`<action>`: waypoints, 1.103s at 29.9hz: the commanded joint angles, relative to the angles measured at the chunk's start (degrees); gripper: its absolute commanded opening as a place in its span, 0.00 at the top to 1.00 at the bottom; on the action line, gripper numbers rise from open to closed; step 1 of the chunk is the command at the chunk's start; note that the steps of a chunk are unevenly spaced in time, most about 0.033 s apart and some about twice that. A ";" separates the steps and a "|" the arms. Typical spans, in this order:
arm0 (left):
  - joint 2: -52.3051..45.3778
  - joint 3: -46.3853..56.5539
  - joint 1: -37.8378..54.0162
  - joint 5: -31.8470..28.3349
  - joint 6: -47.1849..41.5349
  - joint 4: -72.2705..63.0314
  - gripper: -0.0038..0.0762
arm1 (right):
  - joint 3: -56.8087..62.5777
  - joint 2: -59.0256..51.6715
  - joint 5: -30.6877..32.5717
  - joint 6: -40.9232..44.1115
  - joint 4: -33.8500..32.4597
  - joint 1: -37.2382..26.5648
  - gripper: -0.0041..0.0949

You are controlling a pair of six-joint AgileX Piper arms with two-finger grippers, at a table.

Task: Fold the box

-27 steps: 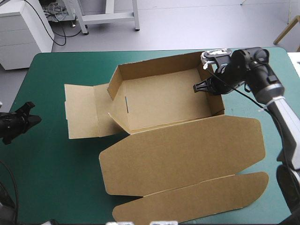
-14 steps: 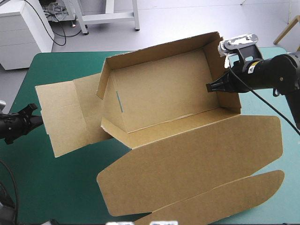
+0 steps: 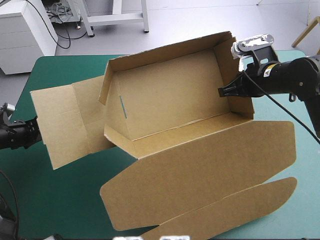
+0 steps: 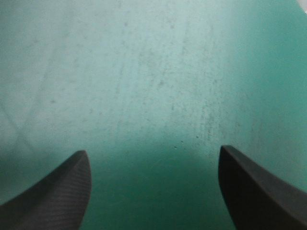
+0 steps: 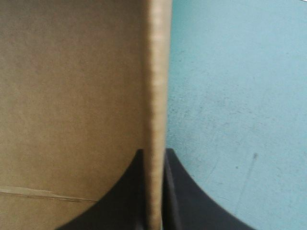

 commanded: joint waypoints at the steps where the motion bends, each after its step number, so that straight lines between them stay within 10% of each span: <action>1: -1.72 -1.63 -0.65 6.92 8.70 -9.63 0.28 | -1.82 -1.69 -5.09 -1.69 6.80 -0.02 0.98; 13: -2.06 -1.54 -15.44 8.81 15.77 -18.51 0.28 | -1.82 3.95 -6.32 -4.13 13.97 -0.02 0.98; 33: -7.97 -1.66 -20.27 8.81 20.79 -28.54 0.31 | -1.82 6.75 -12.70 0.56 5.79 -0.02 0.98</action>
